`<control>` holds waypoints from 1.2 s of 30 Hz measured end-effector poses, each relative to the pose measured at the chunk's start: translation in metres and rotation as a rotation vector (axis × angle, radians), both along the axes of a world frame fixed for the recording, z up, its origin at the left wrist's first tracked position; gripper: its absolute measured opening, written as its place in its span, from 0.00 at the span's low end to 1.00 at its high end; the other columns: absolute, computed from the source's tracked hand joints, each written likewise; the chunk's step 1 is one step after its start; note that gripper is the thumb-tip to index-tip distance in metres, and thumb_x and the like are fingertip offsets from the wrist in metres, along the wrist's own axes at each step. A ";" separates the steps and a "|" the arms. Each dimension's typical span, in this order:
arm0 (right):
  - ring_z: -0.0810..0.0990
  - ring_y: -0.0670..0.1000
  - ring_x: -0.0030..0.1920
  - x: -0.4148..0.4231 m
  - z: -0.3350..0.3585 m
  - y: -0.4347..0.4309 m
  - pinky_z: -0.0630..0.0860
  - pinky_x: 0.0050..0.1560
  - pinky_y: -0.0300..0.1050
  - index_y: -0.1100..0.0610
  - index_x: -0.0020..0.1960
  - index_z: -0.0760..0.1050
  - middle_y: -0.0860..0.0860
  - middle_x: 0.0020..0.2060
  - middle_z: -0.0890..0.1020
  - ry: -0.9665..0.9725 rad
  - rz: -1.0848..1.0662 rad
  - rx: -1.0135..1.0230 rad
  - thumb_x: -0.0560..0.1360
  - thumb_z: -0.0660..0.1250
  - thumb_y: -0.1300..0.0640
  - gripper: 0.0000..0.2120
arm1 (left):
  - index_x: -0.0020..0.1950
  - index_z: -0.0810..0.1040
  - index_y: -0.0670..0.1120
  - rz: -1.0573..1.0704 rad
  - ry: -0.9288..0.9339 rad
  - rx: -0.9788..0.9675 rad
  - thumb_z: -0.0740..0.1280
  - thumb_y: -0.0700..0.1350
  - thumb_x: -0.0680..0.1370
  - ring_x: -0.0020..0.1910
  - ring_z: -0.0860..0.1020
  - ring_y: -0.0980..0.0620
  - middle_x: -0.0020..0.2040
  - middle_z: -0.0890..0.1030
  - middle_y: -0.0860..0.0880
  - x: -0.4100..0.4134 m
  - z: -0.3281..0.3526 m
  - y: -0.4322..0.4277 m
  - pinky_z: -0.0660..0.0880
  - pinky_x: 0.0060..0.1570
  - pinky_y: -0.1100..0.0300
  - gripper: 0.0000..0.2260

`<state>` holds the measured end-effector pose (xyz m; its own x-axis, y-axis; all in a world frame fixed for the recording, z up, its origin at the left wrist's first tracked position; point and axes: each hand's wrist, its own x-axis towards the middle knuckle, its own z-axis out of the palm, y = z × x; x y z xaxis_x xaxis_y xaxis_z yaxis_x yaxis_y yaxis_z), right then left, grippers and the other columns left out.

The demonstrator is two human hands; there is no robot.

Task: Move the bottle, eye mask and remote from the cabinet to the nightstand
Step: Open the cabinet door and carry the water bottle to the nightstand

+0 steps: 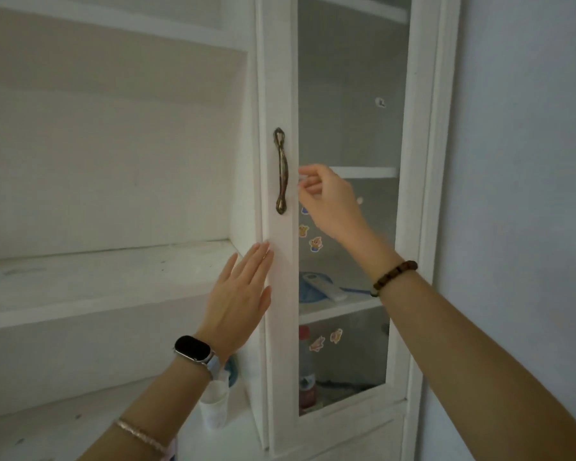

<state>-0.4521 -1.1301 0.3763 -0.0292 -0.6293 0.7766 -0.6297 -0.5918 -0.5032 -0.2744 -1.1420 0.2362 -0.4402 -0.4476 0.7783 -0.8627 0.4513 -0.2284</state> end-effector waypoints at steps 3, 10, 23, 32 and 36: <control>0.76 0.44 0.51 0.008 0.014 -0.009 0.70 0.49 0.29 0.60 0.69 0.69 0.51 0.57 0.77 -0.009 0.013 0.043 0.78 0.62 0.60 0.19 | 0.75 0.59 0.41 0.041 -0.043 0.018 0.59 0.50 0.78 0.75 0.59 0.47 0.76 0.60 0.44 -0.001 -0.001 -0.008 0.62 0.70 0.44 0.27; 0.74 0.39 0.40 0.021 0.021 -0.012 0.69 0.36 0.19 0.59 0.63 0.74 0.48 0.48 0.78 -0.061 0.055 0.090 0.78 0.62 0.62 0.14 | 0.76 0.55 0.43 0.104 -0.107 0.026 0.58 0.50 0.79 0.76 0.55 0.48 0.77 0.55 0.46 0.003 -0.006 -0.015 0.59 0.72 0.44 0.28; 0.79 0.53 0.45 0.032 0.018 0.010 0.71 0.35 0.23 0.62 0.57 0.75 0.59 0.51 0.81 -0.061 0.026 0.118 0.78 0.62 0.63 0.09 | 0.74 0.63 0.42 0.134 -0.150 0.039 0.67 0.52 0.74 0.73 0.62 0.47 0.75 0.62 0.44 0.002 -0.002 -0.009 0.65 0.68 0.43 0.31; 0.75 0.41 0.41 0.022 0.015 0.023 0.72 0.37 0.29 0.58 0.60 0.72 0.42 0.41 0.75 -0.128 0.024 0.090 0.77 0.65 0.59 0.12 | 0.76 0.56 0.43 0.011 -0.167 -0.017 0.57 0.53 0.79 0.76 0.55 0.47 0.78 0.53 0.45 0.005 -0.009 0.000 0.56 0.73 0.45 0.28; 0.75 0.39 0.40 0.004 0.009 0.053 0.72 0.38 0.23 0.58 0.60 0.72 0.42 0.42 0.75 -0.155 0.031 0.036 0.77 0.67 0.57 0.13 | 0.77 0.52 0.45 -0.066 -0.212 -0.038 0.52 0.49 0.79 0.77 0.46 0.51 0.78 0.50 0.47 0.001 -0.012 0.014 0.50 0.73 0.47 0.27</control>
<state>-0.4482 -1.0775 0.3857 -0.1272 -0.6590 0.7413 -0.5242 -0.5898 -0.6143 -0.2739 -1.1276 0.2241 -0.6235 -0.3848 0.6806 -0.7622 0.4931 -0.4194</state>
